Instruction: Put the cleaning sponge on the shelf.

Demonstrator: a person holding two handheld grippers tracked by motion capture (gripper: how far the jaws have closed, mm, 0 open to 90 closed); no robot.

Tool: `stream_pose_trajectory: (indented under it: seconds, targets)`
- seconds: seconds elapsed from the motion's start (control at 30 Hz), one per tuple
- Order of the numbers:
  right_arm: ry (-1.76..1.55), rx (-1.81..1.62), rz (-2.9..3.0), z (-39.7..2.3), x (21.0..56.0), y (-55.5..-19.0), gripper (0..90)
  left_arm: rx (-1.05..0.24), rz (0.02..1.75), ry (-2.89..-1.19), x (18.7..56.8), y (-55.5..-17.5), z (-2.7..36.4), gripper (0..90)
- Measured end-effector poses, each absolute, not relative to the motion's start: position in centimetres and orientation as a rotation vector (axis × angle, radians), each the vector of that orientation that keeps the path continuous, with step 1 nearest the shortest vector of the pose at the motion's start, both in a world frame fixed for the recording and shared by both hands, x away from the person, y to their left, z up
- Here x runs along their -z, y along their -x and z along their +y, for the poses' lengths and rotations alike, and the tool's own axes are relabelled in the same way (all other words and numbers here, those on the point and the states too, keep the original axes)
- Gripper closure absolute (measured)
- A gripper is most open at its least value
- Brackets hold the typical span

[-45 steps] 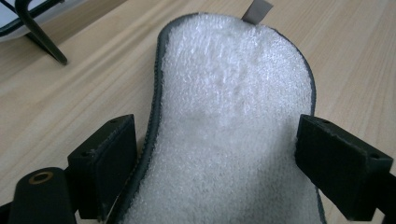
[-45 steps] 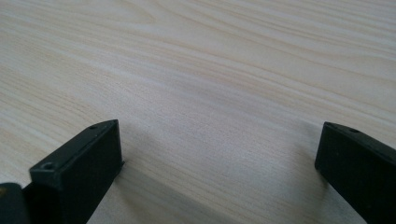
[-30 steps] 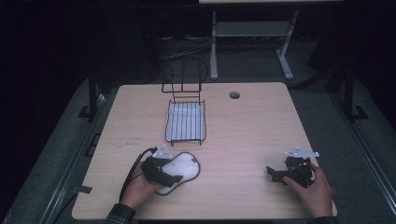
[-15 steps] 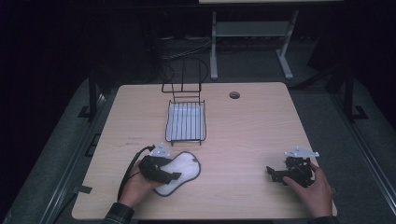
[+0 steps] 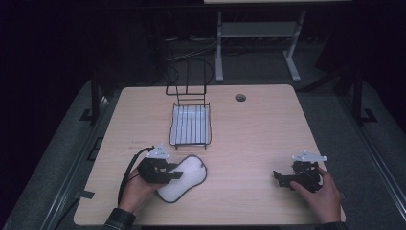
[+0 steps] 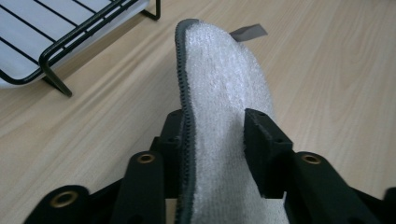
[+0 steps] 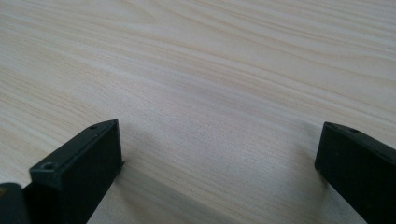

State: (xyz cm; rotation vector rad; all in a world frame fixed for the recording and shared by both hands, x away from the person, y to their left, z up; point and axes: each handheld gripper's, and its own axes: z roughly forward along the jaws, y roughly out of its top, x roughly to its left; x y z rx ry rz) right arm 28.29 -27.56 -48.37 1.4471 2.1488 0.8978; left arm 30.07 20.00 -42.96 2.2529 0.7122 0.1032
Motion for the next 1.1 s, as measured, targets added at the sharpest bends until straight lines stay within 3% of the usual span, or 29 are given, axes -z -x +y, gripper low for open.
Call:
stream_pose_trajectory:
  seconds: [0.53,1.1]
  targets:
    - [-1.447,-0.898,2.149,-27.6,48.4,-28.3,0.2,0.035,0.682,-2.173,41.7,-29.9,20.1,78.3]
    - [-1.447,-0.898,2.149,-27.6,48.4,-28.3,0.2,0.017,0.641,-2.114,40.5,-30.1,20.2,80.8]
